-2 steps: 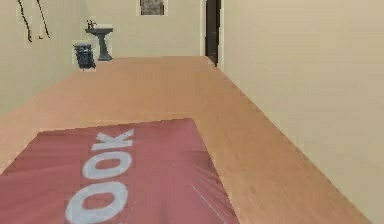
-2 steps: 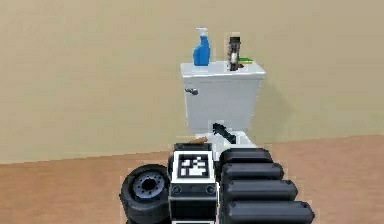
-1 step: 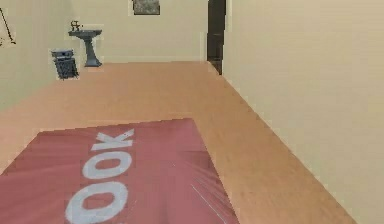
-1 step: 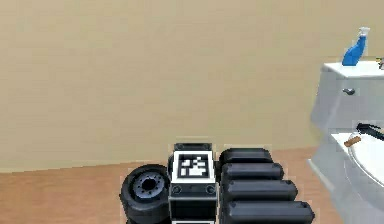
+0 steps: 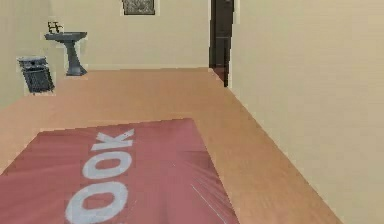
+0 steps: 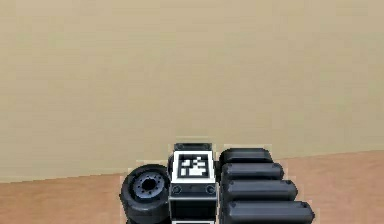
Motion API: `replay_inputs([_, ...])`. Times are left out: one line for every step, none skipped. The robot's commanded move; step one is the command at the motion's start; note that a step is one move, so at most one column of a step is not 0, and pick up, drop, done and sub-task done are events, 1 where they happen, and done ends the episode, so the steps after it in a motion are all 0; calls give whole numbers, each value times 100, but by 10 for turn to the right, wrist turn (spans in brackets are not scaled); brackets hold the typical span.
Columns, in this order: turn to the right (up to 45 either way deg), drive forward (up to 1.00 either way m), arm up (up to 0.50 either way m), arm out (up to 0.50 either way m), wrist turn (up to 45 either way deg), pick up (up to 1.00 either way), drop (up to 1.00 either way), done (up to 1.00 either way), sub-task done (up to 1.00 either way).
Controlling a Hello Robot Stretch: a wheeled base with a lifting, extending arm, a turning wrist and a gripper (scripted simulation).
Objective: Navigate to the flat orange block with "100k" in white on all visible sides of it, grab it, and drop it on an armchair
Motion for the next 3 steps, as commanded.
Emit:
replay_inputs([0, 100, 0, 0, 0, 0, 0, 0, 0])
replay_inputs([0, 100, 0, 0, 0, 0, 0, 0, 0])
replay_inputs([0, 100, 0, 0, 0, 0, 0, 0, 0])
